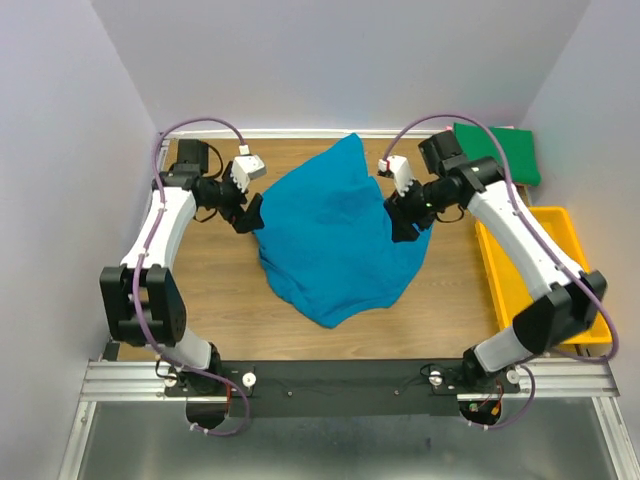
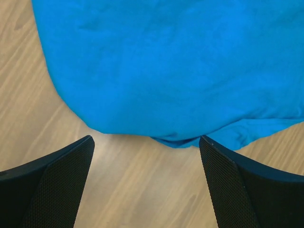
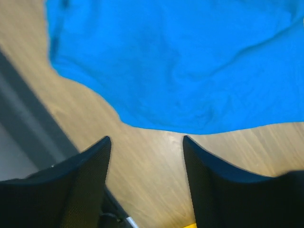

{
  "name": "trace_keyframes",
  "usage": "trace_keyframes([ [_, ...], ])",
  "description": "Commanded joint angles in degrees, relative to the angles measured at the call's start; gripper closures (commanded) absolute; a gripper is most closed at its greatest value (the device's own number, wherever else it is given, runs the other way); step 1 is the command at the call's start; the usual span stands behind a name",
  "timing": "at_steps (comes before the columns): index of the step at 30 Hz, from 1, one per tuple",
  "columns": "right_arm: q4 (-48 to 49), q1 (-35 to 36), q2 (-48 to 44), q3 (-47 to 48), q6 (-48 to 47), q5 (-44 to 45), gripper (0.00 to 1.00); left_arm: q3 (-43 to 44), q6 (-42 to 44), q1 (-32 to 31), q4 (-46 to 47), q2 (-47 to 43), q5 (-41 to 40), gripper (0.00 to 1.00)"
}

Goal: Fold and stack the t-shirts
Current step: Flatten out the tshirt

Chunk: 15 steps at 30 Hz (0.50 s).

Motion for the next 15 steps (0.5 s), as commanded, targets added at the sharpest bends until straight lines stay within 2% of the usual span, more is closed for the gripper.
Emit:
trace_keyframes([
  [1,10.0,-0.1,5.9,-3.2,3.7,9.6,0.39,-7.9,-8.5,-2.4,7.4,-7.2,-7.1,0.01],
  [4,14.7,-0.1,11.4,-2.4,5.5,10.4,0.47,-14.4,-10.6,-3.2,8.6,-8.2,-9.1,0.01],
  [6,17.3,-0.1,15.5,-1.2,6.0,10.5,0.48,-18.1,-11.4,-4.5,10.1,-8.0,-12.2,0.01],
  [12,21.4,0.0,24.6,0.1,6.1,11.6,0.57,-20.7,-14.1,-9.3,12.2,-3.7,-16.8,0.03],
  [14,22.5,0.0,26.1,-0.8,5.6,12.5,0.58,-21.1,-14.8,-10.4,12.9,-1.9,-18.1,0.07],
  [15,23.0,0.0,26.8,-1.6,5.5,13.2,0.6,-21.0,-15.0,-10.8,13.1,-1.2,-19.1,0.15],
])
